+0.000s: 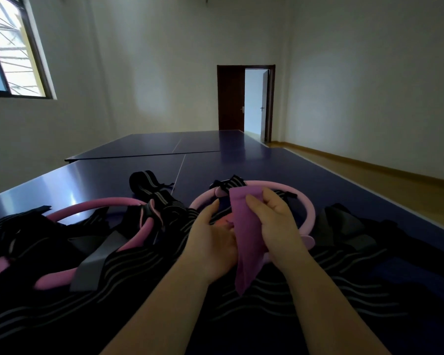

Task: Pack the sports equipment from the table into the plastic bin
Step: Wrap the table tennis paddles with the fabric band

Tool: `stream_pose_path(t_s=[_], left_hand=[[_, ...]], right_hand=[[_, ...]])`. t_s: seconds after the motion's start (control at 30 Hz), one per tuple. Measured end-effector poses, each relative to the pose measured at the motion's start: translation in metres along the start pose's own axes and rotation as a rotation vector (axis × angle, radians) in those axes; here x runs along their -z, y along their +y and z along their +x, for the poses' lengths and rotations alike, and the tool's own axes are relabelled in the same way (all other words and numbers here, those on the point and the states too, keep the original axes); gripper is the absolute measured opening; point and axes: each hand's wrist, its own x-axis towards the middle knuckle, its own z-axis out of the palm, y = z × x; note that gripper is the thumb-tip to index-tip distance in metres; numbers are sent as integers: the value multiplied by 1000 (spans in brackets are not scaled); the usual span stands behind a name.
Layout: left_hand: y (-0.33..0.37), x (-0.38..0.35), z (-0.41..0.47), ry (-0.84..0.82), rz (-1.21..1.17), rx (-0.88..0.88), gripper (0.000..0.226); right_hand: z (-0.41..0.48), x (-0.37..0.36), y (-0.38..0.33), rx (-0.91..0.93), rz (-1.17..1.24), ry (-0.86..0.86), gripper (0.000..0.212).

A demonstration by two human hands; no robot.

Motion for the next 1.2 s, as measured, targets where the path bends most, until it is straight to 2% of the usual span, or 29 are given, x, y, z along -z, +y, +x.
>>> stream_pose_path(t_s=[0.1,0.17,0.23,0.37,0.43,0.53,0.87,0.93,1.03,1.1,1.2], left_hand=[[-7,4,0,-22,20,8,58],[-6,10,4,-29,37,3,58],[-3,13,8,-20,61,4,55],[-2,10,7,-14,144,-112,31],[-1,10,7,28,142,-154,32],[-1,11,9,71,91,-88,39],[-25,-60,12,-84,-92,-25,28],[-38,-70,21,-87,-57,0,27],[-54,-79,32,-66,32,29,27],[-60,-81,36,-45,62,27,28],[-64,-78,40,-17,81,16,29]], right_hand=[[2,3,4,27,-154,-9,31],[5,4,9,46,-257,-18,28],[7,3,6,40,-272,7,27],[14,5,14,61,-368,69,32],[13,6,12,-19,-356,76,32],[15,17,7,-19,-467,121,32],[35,150,12,-208,-1090,337,15],[30,171,28,-311,-1081,324,17],[27,179,46,-407,-1035,268,35],[32,178,55,-455,-1043,210,39],[40,177,70,-566,-1011,246,37]])
